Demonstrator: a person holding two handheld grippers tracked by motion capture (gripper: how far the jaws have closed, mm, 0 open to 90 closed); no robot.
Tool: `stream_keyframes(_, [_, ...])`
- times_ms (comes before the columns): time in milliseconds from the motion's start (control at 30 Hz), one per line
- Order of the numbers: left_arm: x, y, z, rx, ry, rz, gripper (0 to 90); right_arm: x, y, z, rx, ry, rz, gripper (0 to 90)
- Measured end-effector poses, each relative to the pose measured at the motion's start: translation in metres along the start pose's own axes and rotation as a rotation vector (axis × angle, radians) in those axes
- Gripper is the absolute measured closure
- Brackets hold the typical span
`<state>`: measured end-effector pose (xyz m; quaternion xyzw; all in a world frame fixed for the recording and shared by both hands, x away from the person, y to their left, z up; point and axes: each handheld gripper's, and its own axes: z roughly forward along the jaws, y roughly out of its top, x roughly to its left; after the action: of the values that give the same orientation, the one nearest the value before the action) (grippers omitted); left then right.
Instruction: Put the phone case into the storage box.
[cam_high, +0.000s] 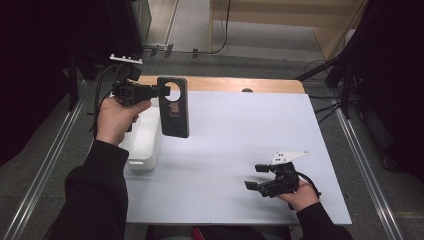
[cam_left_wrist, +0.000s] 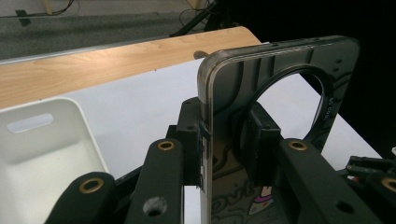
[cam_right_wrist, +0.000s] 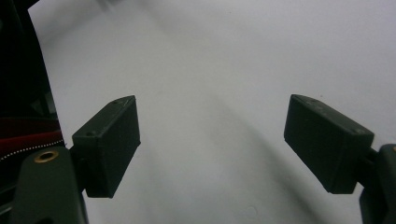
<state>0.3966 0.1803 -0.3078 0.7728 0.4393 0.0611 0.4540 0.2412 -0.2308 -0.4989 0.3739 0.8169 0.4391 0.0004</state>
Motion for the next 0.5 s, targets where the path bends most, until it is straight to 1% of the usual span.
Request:
stream_keyframes(67, [0.001,0.002,-0.001,0.004,0.004,0.001,71.0,-0.001,-0.001,-0.001,-0.002,-0.004,-0.004,17.3])
stream_keyframes(200, [0.003,0.007,-0.002,0.007,0.017,0.003,71.0,-0.001,-0.002,-0.002,-0.007,-0.005,0.004,17.2])
stream_keyframes(367, [0.01,0.013,-0.003,-0.003,0.019,-0.004,71.1,-0.002,-0.002,-0.002,-0.011,-0.004,0.007,17.2])
stream_keyframes(500, [0.015,0.015,-0.002,-0.01,0.032,-0.004,71.1,-0.002,-0.002,-0.003,-0.011,-0.006,0.008,17.2])
